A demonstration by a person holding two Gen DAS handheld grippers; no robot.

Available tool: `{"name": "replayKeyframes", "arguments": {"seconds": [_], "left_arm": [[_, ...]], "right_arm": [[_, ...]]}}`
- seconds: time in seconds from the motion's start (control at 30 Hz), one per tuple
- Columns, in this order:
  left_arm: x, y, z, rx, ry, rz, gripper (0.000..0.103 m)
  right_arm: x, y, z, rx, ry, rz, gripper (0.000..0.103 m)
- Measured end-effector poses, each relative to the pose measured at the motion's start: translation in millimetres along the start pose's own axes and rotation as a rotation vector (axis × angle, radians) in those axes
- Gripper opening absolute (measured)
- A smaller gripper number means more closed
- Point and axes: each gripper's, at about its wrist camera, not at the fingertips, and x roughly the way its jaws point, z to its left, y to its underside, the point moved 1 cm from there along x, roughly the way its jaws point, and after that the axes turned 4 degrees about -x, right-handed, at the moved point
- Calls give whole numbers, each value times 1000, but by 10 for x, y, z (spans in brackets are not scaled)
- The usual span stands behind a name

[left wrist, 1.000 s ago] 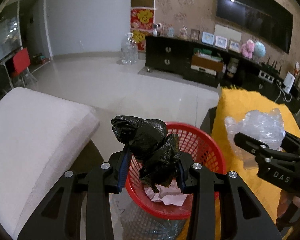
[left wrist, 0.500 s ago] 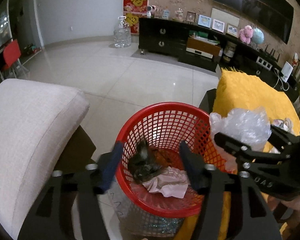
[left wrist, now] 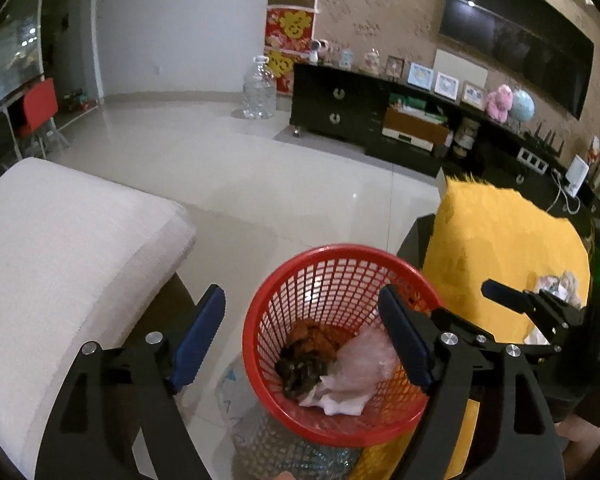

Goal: Collect trash
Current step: 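Carry both bags over the red wastebasket and open both tools to drop them, then move both tools back toward the remaining trash on the table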

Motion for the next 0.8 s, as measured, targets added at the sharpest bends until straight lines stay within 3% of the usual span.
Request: {"name": "replayKeyframes", "arguments": {"seconds": [0.43, 0.6, 0.8], "left_arm": [[-269, -63, -132, -28, -5, -92, 92], [-318, -40, -290, -23, 18, -97, 93], [-309, 7, -527, 8, 45, -88, 93]], "right_arm": [[-830, 96, -254, 11, 78, -132, 84], [-1250, 201, -534, 39, 149, -185, 92], [-1697, 375, -1025, 84, 260, -207, 93]]}}
